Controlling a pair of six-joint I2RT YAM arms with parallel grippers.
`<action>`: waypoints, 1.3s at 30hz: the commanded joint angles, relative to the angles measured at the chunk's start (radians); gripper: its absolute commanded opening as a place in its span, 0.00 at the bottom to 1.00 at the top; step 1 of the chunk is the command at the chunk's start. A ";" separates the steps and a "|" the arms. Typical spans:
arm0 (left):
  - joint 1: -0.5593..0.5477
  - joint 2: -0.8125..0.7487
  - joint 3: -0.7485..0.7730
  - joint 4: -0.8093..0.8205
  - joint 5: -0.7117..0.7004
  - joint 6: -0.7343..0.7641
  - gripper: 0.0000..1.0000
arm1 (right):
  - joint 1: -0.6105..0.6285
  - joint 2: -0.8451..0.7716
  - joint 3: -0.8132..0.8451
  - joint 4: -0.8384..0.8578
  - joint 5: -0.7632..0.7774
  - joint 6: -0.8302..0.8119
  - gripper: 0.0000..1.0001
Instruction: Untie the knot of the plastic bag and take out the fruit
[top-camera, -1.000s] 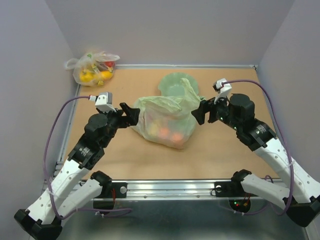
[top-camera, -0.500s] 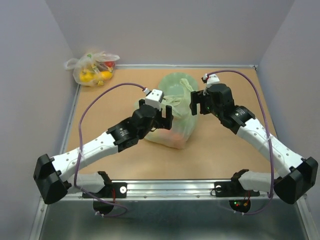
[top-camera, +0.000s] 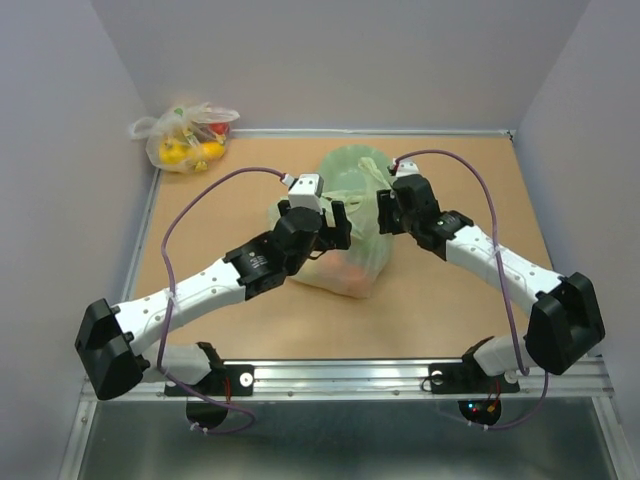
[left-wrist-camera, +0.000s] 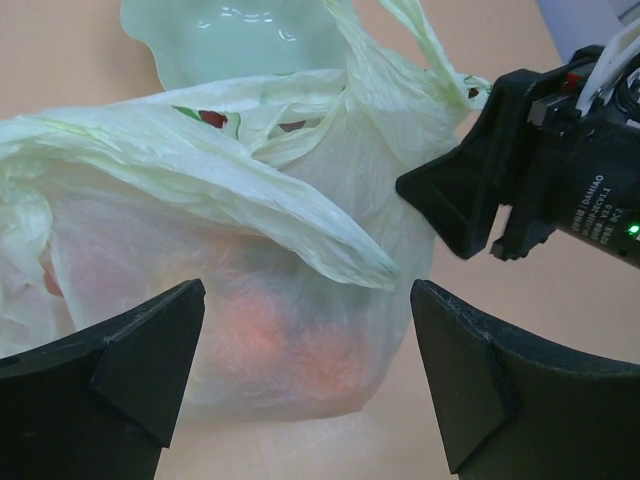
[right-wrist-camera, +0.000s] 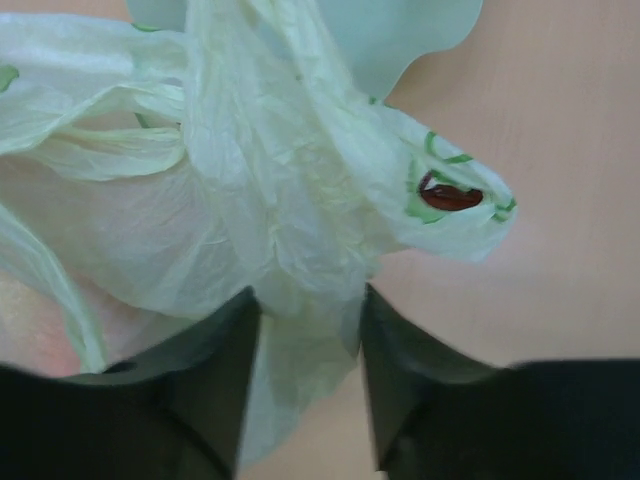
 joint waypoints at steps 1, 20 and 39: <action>-0.013 0.036 0.046 0.010 -0.012 -0.143 0.95 | -0.006 0.003 -0.027 0.099 -0.016 0.033 0.27; -0.013 0.067 0.076 0.076 -0.113 -0.381 0.95 | -0.005 -0.189 -0.091 0.119 -0.168 0.006 0.00; 0.041 0.172 0.092 0.044 -0.126 -0.505 0.91 | -0.003 -0.278 -0.145 0.172 -0.251 -0.023 0.00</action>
